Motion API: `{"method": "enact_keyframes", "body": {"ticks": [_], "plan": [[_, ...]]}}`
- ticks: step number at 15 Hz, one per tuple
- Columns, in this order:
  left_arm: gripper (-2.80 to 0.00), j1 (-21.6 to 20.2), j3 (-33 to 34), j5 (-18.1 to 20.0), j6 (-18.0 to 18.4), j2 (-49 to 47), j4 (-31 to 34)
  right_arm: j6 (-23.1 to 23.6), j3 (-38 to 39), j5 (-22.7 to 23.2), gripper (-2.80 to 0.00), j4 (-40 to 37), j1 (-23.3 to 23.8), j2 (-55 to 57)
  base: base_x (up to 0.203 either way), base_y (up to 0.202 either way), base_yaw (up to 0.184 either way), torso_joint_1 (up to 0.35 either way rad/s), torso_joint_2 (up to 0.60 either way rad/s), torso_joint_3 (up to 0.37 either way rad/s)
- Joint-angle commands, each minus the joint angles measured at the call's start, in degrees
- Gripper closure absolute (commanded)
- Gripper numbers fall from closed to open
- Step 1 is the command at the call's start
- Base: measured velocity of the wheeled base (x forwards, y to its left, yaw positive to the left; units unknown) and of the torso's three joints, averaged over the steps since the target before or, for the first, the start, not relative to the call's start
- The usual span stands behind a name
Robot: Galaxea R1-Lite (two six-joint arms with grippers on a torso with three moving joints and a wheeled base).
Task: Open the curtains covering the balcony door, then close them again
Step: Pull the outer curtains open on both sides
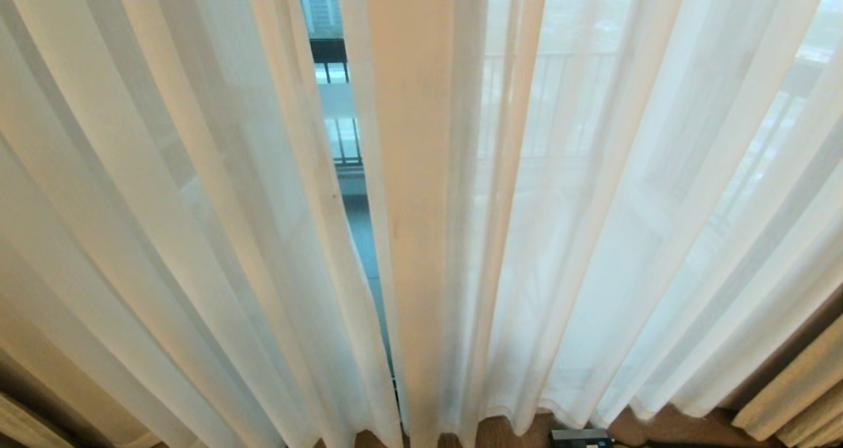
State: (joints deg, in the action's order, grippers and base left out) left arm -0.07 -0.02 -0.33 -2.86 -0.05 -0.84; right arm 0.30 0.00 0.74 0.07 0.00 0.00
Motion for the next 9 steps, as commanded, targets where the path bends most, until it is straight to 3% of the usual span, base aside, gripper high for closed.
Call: {"method": "enact_keyframes", "body": {"ticks": [1, 9], "plan": [[0.00, -0.01, 0.02, -0.02, -0.04, 0.05, -0.04, -0.04, 0.00, 0.05, 0.00, 0.01, 0.00, 0.00, 0.000, 0.000, 0.000, 0.000, 0.00, 0.000], [0.00, -0.01, 0.02, -0.02, -0.04, 0.05, -0.04, 0.05, 0.00, 0.05, 0.00, 0.01, 0.00, 0.00, 0.000, 0.000, 0.000, 0.000, 0.00, 0.000]]}}
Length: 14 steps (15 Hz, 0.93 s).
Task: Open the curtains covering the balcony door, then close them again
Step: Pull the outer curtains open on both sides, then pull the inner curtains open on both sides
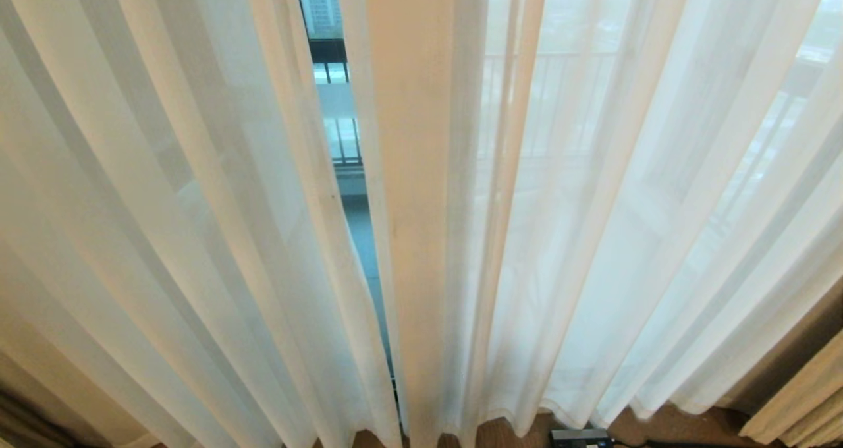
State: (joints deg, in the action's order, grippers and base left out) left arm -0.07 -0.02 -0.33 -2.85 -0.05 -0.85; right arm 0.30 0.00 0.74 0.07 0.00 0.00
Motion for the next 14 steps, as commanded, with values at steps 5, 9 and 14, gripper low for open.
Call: {"method": "enact_keyframes", "body": {"ticks": [5, 9, 14], "plan": [[0.00, -0.01, 0.02, -0.02, -0.05, 0.05, -0.03, -0.04, 0.00, 0.05, 0.00, 0.01, 0.00, 0.00, 0.000, 0.000, 0.000, 0.000, 0.00, 0.000], [0.00, -0.01, 0.02, -0.02, 0.02, 0.05, -0.03, 0.03, 0.00, 0.05, 0.00, 0.01, 0.00, 0.00, 0.000, 0.000, 0.000, 0.000, 0.00, 0.000], [0.00, -0.01, -0.05, -0.02, 0.12, 0.05, 0.06, 0.05, 0.00, 0.05, 0.00, 0.01, 0.00, 0.00, 0.000, 0.000, 0.000, 0.000, 0.00, 0.000]]}}
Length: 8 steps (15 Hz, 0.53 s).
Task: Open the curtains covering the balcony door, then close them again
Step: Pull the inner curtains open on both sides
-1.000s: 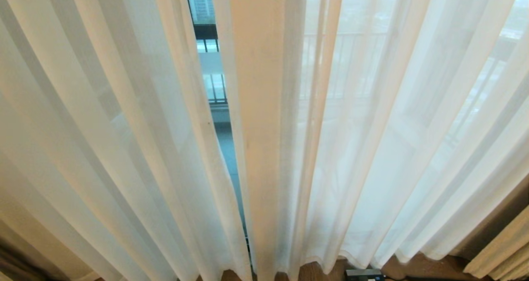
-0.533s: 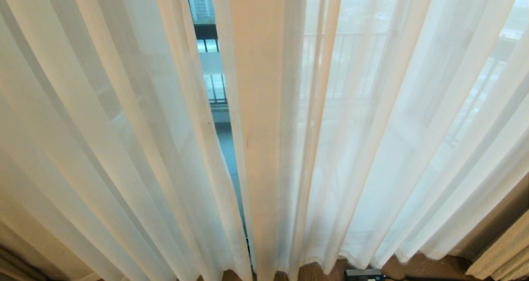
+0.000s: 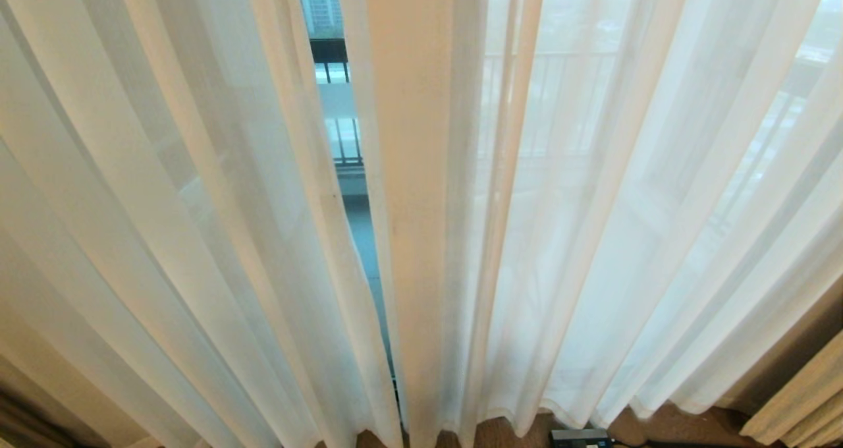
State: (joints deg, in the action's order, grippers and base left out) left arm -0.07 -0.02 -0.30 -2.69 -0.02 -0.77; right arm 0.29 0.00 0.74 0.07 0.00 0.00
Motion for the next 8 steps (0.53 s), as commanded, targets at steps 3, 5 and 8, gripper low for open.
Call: {"method": "enact_keyframes", "body": {"ticks": [3, 5, 8], "plan": [[0.00, -0.01, 0.02, 0.04, -0.03, 0.02, -0.02, 0.00, 0.00, 0.05, 0.00, 0.01, 0.00, 0.00, 0.000, 0.000, 0.000, 0.000, 0.00, 0.000], [0.00, -0.01, 0.02, 0.04, -0.12, 0.02, -0.11, 0.06, 0.00, 0.05, 0.00, 0.01, 0.00, 0.00, 0.000, 0.000, 0.000, 0.000, 0.00, 0.000], [0.00, -0.01, 0.02, 0.04, -0.12, 0.02, -0.11, 0.02, 0.00, 0.05, 0.00, 0.01, 0.00, 0.00, 0.000, 0.000, 0.000, 0.000, 0.00, 0.000]]}}
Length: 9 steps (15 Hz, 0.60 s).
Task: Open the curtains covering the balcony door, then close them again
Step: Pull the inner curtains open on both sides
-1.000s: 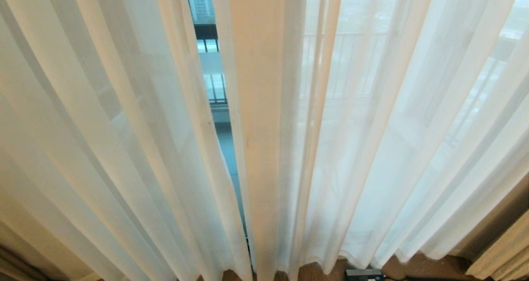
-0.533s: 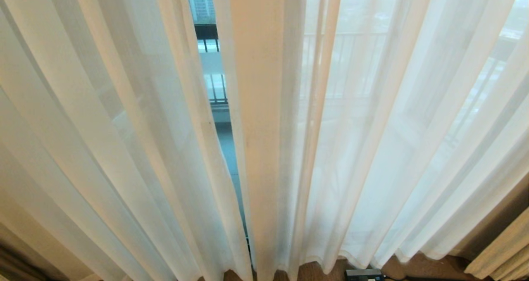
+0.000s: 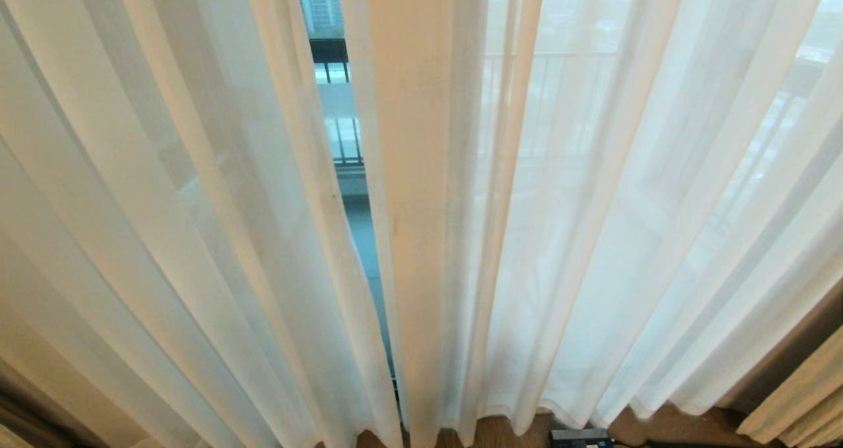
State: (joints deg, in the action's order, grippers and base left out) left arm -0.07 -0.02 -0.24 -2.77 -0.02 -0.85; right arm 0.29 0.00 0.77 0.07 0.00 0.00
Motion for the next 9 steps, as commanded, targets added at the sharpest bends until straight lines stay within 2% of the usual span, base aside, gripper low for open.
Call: {"method": "enact_keyframes", "body": {"ticks": [1, 4, 7, 9], "plan": [[0.00, -0.01, -0.06, -0.02, -0.04, 0.02, -0.03, 0.07, 0.00, 0.02, 0.00, 0.01, 0.00, 0.00, 0.000, 0.000, 0.000, 0.000, 0.00, 0.000], [0.00, -0.01, 0.02, -0.02, -0.04, 0.02, -0.03, 0.06, 0.00, 0.02, 0.00, 0.01, 0.00, 0.00, 0.000, 0.000, 0.000, 0.000, 0.00, 0.000], [0.00, -0.01, -0.05, -0.02, -0.04, 0.02, -0.03, -0.02, 0.00, 0.02, 0.00, 0.01, 0.00, 0.00, 0.121, 0.000, -0.002, 0.005, 0.00, 0.000], [0.00, -0.01, 0.02, -0.02, -0.04, 0.02, -0.03, 0.07, 0.00, 0.02, 0.00, 0.01, 0.00, 0.00, 0.038, 0.000, 0.001, 0.017, 0.00, -0.002]]}}
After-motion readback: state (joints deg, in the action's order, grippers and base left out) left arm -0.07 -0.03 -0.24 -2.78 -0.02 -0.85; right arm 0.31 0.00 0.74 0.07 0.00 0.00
